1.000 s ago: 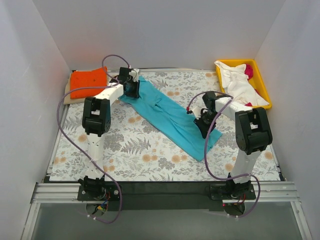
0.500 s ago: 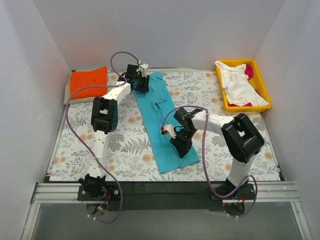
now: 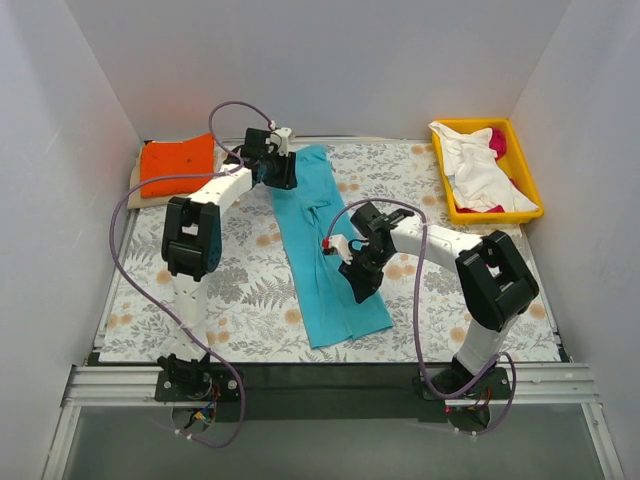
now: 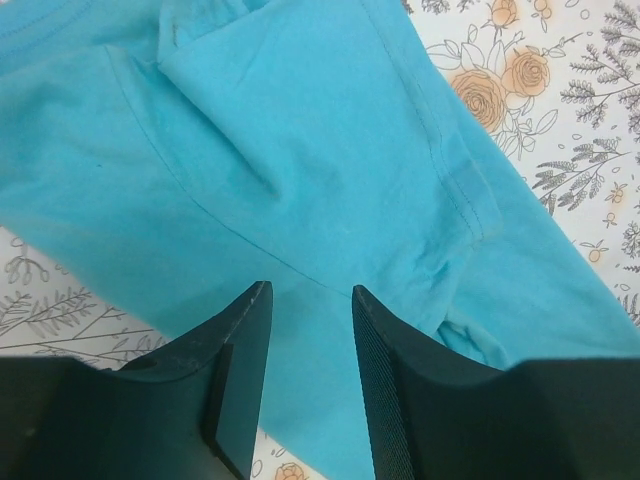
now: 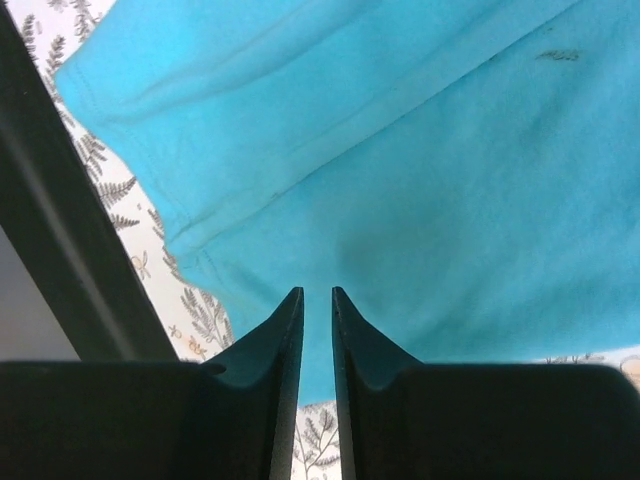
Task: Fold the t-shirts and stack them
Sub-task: Fold the tshirt
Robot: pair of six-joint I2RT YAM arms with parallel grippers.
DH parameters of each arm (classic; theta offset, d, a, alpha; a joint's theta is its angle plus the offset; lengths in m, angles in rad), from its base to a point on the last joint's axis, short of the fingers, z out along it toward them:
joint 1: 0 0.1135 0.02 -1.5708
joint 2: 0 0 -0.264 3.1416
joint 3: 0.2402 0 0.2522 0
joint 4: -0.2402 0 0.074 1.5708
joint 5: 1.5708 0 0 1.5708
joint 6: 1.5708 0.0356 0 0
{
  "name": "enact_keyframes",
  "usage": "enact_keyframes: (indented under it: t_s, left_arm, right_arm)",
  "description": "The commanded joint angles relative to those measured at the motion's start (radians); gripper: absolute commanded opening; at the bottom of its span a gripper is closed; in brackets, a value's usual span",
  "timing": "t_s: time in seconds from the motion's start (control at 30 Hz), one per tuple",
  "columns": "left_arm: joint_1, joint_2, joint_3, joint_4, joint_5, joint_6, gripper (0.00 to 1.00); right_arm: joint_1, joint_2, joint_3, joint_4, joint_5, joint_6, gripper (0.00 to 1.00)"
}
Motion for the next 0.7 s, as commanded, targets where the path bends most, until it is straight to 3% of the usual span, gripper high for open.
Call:
enact_keyframes:
  t_s: [0.0,0.4,0.53,0.67]
  left_arm:
    - [-0.020,-0.014,-0.026,-0.011,0.007,-0.011,0.36]
    - [-0.079,0.149,0.103,-0.057,0.052,-0.005,0.36]
    - [-0.094,0.155,0.118,-0.070,0.086,-0.020,0.36]
    - [-0.089,0.112,0.112,-0.054,0.106,-0.046,0.36]
  right_arm:
    - [0.000,0.055,-0.016,0.057,0.005,0.008,0.20]
    - [0.069,0.161,-0.068,0.172,-0.110,0.088,0.18]
    - [0.116,0.156,-0.065,0.183,-0.149,0.113,0.19]
    - [0.086,0.097,-0.013,0.171,-0.135,0.118,0.21]
